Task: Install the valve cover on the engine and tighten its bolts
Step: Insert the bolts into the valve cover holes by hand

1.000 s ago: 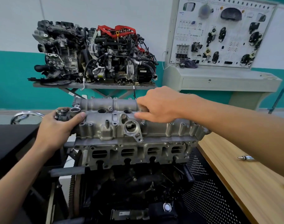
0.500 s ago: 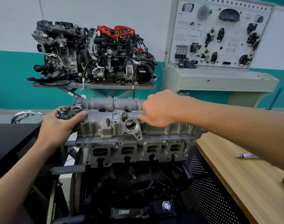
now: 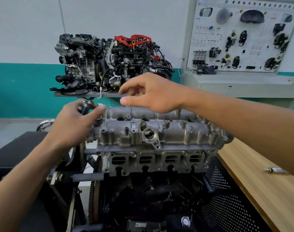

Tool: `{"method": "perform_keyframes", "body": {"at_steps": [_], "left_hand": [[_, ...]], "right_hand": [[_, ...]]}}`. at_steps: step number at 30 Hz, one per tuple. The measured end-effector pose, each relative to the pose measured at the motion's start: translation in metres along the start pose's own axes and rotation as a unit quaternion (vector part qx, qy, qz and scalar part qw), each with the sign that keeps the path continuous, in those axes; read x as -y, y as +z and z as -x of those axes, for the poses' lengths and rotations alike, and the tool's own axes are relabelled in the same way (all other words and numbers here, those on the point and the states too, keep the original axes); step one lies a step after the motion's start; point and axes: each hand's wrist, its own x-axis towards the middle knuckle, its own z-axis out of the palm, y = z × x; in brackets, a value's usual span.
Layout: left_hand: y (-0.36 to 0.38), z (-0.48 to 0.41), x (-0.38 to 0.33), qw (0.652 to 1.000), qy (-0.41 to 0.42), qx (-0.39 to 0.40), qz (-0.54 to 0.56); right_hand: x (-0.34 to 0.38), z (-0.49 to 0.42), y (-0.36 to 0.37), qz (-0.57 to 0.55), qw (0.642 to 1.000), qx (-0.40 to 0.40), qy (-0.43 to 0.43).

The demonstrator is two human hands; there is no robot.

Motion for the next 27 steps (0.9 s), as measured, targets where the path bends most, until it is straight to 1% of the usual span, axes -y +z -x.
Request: {"method": "perform_keyframes", "body": {"at_steps": [2,4,5,6,7,9,12,15,17,19,20,21,24,25,27], "left_hand": [[0.011,0.007,-0.014,0.997,-0.001,0.078,0.021],[0.016,0.011,-0.02,0.98,-0.028,0.151,0.125],[0.017,0.011,-0.021,0.967,-0.049,0.173,0.181],[0.016,0.01,-0.022,0.956,-0.062,0.186,0.219],[0.016,0.01,-0.022,0.95,-0.067,0.194,0.234],[0.018,0.01,-0.02,0.954,-0.062,0.201,0.213],[0.025,0.007,-0.019,0.963,-0.052,0.194,0.179],[0.026,0.003,-0.02,0.955,-0.058,0.188,0.221],[0.023,0.002,-0.018,0.954,-0.051,0.198,0.219],[0.019,0.003,-0.01,0.969,-0.048,0.177,0.164],[0.017,0.003,-0.005,0.979,-0.047,0.154,0.123],[0.015,0.003,0.0,0.988,-0.044,0.126,0.08],[0.012,0.001,0.014,0.998,-0.032,0.048,0.0],[0.011,0.0,0.015,0.999,-0.027,0.031,-0.019],[0.012,0.0,0.016,0.998,-0.016,0.005,-0.053]], "right_hand": [[0.009,-0.008,0.007,-0.034,0.998,0.05,-0.028],[0.013,-0.011,0.011,-0.062,0.996,0.046,-0.042],[0.011,-0.011,0.011,-0.082,0.995,0.039,-0.038],[0.01,-0.011,0.012,-0.101,0.994,0.033,-0.027],[0.009,-0.01,0.013,-0.124,0.992,0.028,-0.014],[0.008,-0.01,0.019,-0.137,0.991,0.005,0.001],[0.011,-0.013,0.03,-0.067,0.996,-0.061,-0.02],[0.01,-0.014,0.025,-0.077,0.994,-0.075,-0.025],[0.004,-0.015,0.014,-0.107,0.989,-0.099,-0.007],[-0.008,-0.015,0.0,-0.134,0.982,-0.134,0.025],[-0.014,-0.015,-0.004,-0.12,0.982,-0.141,0.038],[-0.02,-0.014,-0.004,-0.083,0.987,-0.13,0.047],[-0.023,-0.011,0.011,0.038,0.997,-0.036,0.058],[-0.023,-0.011,0.017,0.056,0.997,-0.023,0.057],[-0.023,-0.014,0.022,0.062,0.996,-0.025,0.056]]}}
